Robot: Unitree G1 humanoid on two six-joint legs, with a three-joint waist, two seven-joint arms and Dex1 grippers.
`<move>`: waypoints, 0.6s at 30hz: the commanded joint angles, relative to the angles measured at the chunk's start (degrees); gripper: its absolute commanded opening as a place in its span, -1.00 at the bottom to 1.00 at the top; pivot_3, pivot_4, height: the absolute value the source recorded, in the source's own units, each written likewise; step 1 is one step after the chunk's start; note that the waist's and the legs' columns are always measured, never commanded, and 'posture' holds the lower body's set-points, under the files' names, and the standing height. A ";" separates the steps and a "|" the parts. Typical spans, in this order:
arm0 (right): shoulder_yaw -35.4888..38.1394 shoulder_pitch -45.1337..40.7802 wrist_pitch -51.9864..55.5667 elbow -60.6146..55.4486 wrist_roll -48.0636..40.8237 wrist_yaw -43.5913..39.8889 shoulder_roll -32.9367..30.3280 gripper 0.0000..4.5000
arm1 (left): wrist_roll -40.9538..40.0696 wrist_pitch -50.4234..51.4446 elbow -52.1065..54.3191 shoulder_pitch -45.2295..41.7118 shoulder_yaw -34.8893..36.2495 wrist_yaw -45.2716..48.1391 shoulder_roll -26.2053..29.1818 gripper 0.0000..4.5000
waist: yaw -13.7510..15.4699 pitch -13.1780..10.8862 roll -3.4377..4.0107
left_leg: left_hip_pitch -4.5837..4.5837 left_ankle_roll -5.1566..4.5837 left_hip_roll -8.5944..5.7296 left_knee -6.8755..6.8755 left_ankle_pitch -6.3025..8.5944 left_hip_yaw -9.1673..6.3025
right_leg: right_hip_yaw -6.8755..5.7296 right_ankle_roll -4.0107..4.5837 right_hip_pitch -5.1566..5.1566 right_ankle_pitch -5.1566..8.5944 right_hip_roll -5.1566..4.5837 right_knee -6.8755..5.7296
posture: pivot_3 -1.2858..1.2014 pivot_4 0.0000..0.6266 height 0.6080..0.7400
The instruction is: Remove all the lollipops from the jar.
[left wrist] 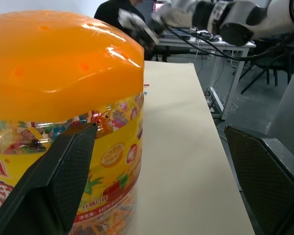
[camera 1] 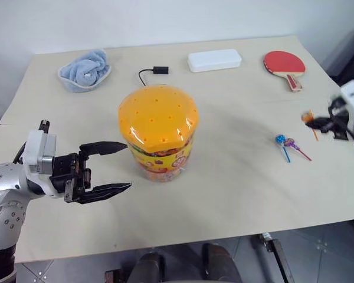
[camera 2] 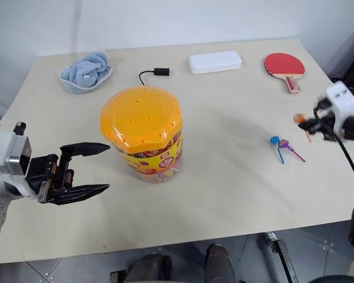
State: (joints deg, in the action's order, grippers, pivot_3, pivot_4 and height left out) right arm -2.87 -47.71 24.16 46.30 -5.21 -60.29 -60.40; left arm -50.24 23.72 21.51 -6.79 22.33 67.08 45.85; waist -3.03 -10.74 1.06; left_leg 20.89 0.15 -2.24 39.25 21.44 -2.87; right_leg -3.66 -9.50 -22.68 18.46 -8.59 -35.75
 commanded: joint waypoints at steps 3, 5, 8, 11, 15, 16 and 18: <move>2.61 2.81 -4.48 7.20 1.70 4.49 0.79 -0.65 | -0.83 0.30 0.99 -1.22 0.07 -1.79 -0.34 0.96 | 0.00 0.00 0.00 | 0.00 -0.01 0.00 0.03 -0.01 0.06 | 0.01 -0.02 0.00 -0.01 -0.03 0.01 | 0.03 -0.52 1.00; 3.58 2.92 -5.25 8.77 1.53 4.82 0.90 -0.34 | -1.13 0.61 1.09 -1.21 0.74 -2.06 0.07 0.96 | 0.00 0.00 0.00 | -0.02 -0.01 0.03 0.08 -0.01 0.06 | -0.01 -0.01 0.03 -0.01 0.01 0.01 | 0.03 -0.52 1.00; 4.16 3.63 -5.05 8.58 1.46 2.87 0.07 0.09 | -2.83 2.27 1.74 -1.02 2.80 -2.57 1.22 0.96 | 0.08 0.00 0.00 | 0.00 0.00 0.03 0.10 -0.01 0.05 | -0.01 -0.01 0.04 -0.01 0.00 0.02 | 0.03 -0.52 1.00; 7.02 4.05 -7.77 8.41 -0.21 1.74 -1.12 0.53 | -1.90 3.15 1.37 -0.07 4.14 -4.67 1.56 0.96 | 0.16 0.00 0.00 | 0.00 -0.01 0.04 0.12 -0.01 0.04 | -0.01 -0.01 0.04 -0.01 0.00 0.02 | 0.03 -0.52 1.00; 13.84 6.35 -15.40 5.43 -6.17 -5.90 -2.44 0.97 | 2.71 1.30 -1.78 2.32 6.38 -7.09 1.99 0.96 | 0.29 0.00 0.01 | 0.01 -0.01 0.03 0.11 -0.01 0.04 | -0.01 -0.02 0.04 -0.01 0.00 0.02 | 0.03 -0.52 1.00; 16.40 7.23 -18.55 4.21 -8.64 -8.76 -2.50 0.97 | 4.83 0.57 -2.67 2.80 6.90 -8.73 2.10 0.96 | 0.35 0.00 0.01 | 0.01 -0.01 0.03 0.11 -0.01 0.05 | -0.01 -0.02 0.04 -0.01 0.00 0.04 | 0.03 -0.52 1.00; 24.02 7.30 -22.12 1.19 -16.78 -15.38 -1.06 0.97 | 10.80 -2.04 -4.48 3.25 6.97 -12.15 2.67 0.96 | 0.40 0.00 0.01 | 0.01 -0.01 0.03 0.11 -0.01 0.07 | -0.03 -0.03 0.06 -0.01 0.02 0.10 | 0.03 -0.52 1.00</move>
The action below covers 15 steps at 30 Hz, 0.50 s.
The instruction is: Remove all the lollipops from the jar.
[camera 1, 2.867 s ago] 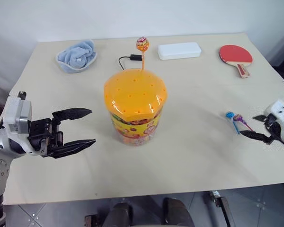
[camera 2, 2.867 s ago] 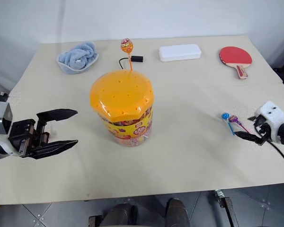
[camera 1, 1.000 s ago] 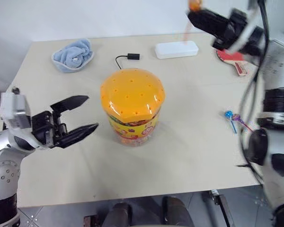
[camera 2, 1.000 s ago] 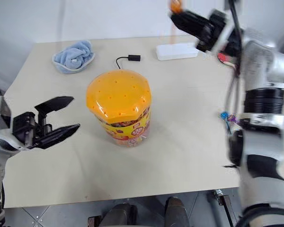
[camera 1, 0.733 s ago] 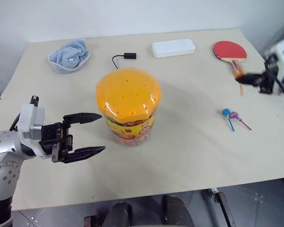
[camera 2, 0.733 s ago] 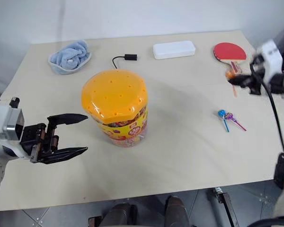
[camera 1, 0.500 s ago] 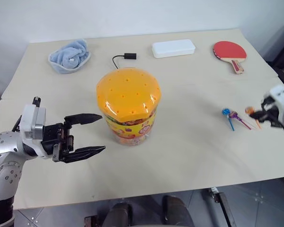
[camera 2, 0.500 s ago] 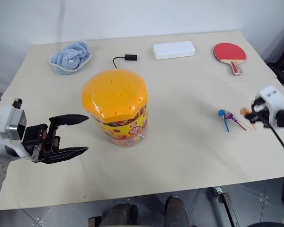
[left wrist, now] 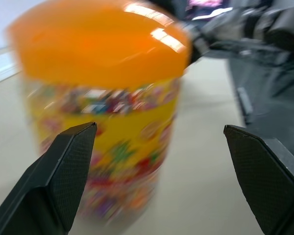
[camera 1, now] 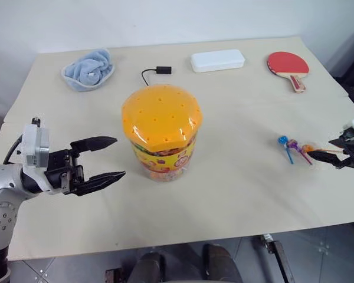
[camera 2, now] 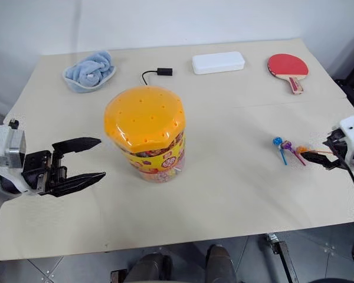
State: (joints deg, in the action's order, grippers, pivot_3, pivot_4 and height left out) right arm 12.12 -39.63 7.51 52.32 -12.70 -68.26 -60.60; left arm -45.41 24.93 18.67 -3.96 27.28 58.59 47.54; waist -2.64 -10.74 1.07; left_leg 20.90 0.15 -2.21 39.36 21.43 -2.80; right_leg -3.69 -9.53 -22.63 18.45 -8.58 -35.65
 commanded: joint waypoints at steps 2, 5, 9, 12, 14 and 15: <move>14.17 -0.17 -5.19 -10.21 -15.33 -10.44 0.59 0.97 | 9.30 -6.47 -2.22 1.47 2.98 -3.73 1.33 0.96 | 0.10 0.00 0.00 | 0.00 0.00 0.01 0.00 0.00 0.02 | -0.01 -0.02 0.02 -0.01 0.00 0.05 | 0.03 -0.52 1.00; 13.35 7.48 0.43 -24.51 -19.70 -14.90 1.97 0.97 | 11.27 -8.54 -3.74 3.44 4.29 -2.37 1.91 0.96 | 0.56 0.05 -0.08 | -0.02 0.01 0.09 0.00 0.00 -0.04 | -0.07 -0.03 0.04 -0.01 0.03 0.05 | 0.03 -0.52 1.00; 8.12 19.66 0.77 -49.09 -24.44 -15.09 10.11 0.97 | 12.51 -10.35 -6.48 7.41 5.00 -2.55 -0.36 0.96 | 1.07 0.15 -0.26 | -0.16 0.10 0.32 -0.06 0.07 -0.35 | -0.26 -0.02 0.10 -0.01 0.09 -0.04 | 0.03 -0.52 1.00; 5.15 22.31 -3.32 -52.56 -21.72 -10.20 17.16 0.97 | 14.52 -11.99 -5.81 10.86 4.02 -5.01 -3.77 0.96 | 1.14 0.13 -0.22 | -0.16 0.03 0.04 0.04 0.09 -0.41 | -0.15 -0.05 0.10 -0.03 -0.08 -0.02 | 0.03 -0.52 1.00; 3.34 23.41 -9.61 -52.04 -18.28 -7.58 22.23 0.97 | 16.70 -14.42 -3.90 12.93 3.58 -8.25 -7.16 0.96 | 1.31 0.15 -0.27 | -0.21 0.01 0.05 0.14 0.10 -0.45 | -0.13 -0.07 0.18 -0.04 -0.08 -0.05 | 0.03 -0.52 1.00; 2.76 24.29 -11.64 -51.41 -16.80 -6.59 23.85 0.97 | 17.40 -14.82 -2.41 13.72 3.64 -10.32 -8.83 0.96 | 1.31 0.15 -0.27 | -0.23 0.02 0.05 0.17 0.10 -0.51 | -0.15 -0.07 0.21 -0.04 -0.07 -0.06 | 0.03 -0.52 1.00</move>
